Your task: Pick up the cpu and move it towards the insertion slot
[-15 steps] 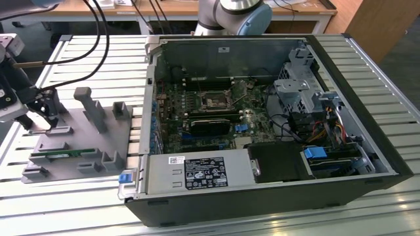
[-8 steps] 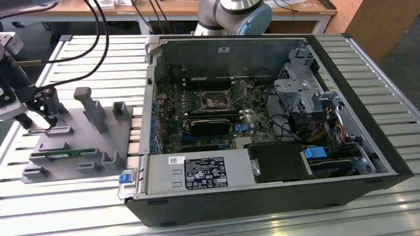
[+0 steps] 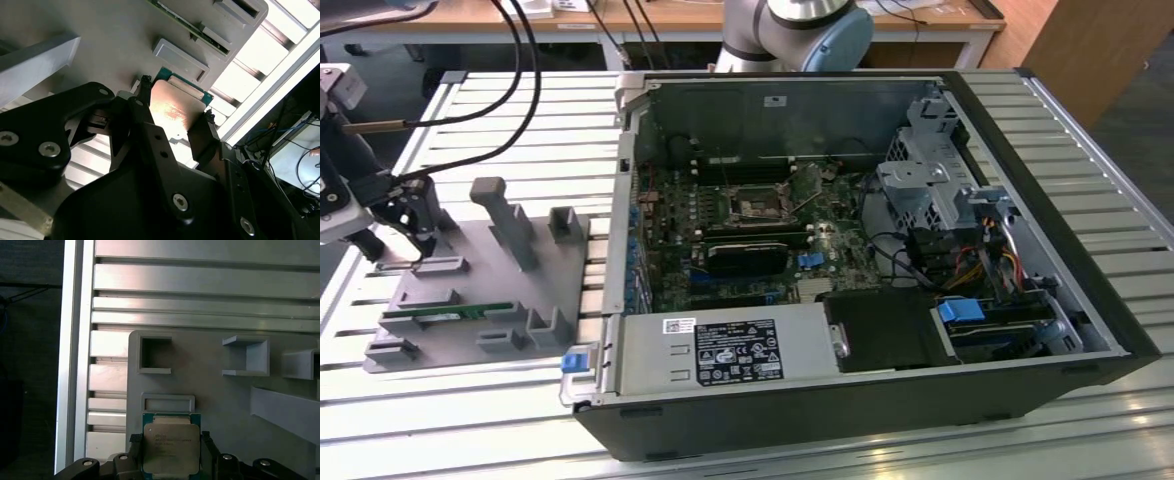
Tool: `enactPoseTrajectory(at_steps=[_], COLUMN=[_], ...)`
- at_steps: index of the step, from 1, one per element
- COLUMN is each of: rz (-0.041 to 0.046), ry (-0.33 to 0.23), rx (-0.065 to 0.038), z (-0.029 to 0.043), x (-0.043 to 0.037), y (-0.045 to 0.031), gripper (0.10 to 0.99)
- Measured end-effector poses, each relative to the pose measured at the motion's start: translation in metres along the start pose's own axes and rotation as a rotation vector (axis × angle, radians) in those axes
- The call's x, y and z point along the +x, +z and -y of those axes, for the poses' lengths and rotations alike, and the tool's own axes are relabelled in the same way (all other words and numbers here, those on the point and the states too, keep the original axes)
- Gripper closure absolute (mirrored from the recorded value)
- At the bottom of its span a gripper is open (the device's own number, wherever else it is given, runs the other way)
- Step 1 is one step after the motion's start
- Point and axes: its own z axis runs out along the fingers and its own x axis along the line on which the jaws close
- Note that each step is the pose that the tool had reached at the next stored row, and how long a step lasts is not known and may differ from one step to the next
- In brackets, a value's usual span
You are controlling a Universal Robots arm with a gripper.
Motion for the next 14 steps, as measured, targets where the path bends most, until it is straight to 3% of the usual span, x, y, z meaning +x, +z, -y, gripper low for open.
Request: enactPoseTrajectory(at_steps=[14], rz=[0.0001], ry=[0.0], rx=[0.0], z=[-0.0003], x=[0.0], y=[-0.0084], gripper=[0.545])
